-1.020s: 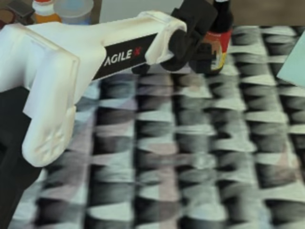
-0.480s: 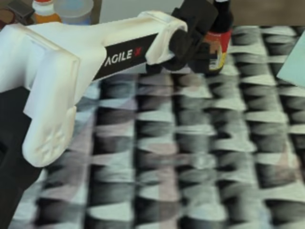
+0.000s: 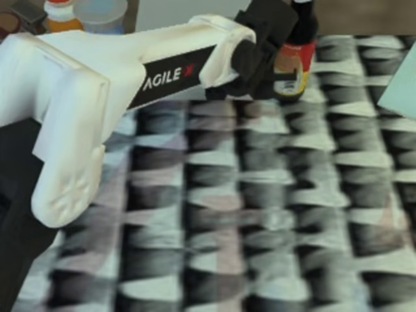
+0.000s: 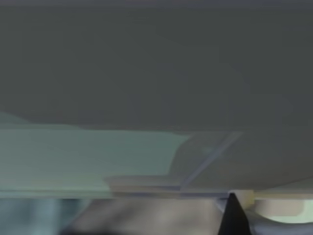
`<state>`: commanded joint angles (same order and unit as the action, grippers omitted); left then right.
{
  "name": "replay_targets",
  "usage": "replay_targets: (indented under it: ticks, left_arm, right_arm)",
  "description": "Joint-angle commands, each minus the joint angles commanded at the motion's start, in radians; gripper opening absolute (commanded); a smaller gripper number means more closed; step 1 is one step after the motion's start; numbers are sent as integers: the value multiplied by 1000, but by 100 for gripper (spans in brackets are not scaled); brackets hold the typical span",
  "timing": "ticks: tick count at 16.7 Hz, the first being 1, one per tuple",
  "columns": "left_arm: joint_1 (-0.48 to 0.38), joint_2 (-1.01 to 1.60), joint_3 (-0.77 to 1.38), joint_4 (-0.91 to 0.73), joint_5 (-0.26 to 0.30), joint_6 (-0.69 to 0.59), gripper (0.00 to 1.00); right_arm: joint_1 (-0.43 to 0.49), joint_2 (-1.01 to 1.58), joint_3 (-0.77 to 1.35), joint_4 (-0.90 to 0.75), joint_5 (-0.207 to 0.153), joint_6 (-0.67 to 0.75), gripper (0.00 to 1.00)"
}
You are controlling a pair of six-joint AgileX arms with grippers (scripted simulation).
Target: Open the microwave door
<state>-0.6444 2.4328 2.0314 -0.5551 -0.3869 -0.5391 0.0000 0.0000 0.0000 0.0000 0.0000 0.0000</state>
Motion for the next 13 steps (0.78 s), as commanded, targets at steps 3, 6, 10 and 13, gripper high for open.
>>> replay_targets:
  ticks: [3,6,10,13]
  left_arm:
    - [0,0,0,0,0,0,0]
    - [-37,-38,-74,4,3,-5,0]
    - [-33,-94,-168,58,-19,-28,0]
    - [-33,-100,-175,64,-21,-30,0]
  right_arm:
    - [0,0,0,0,0,0,100]
    - [0,0,0,0,0,0,100]
    - [0,0,0,0,0,0,100]
    - [0,0,0,0,0,0,100]
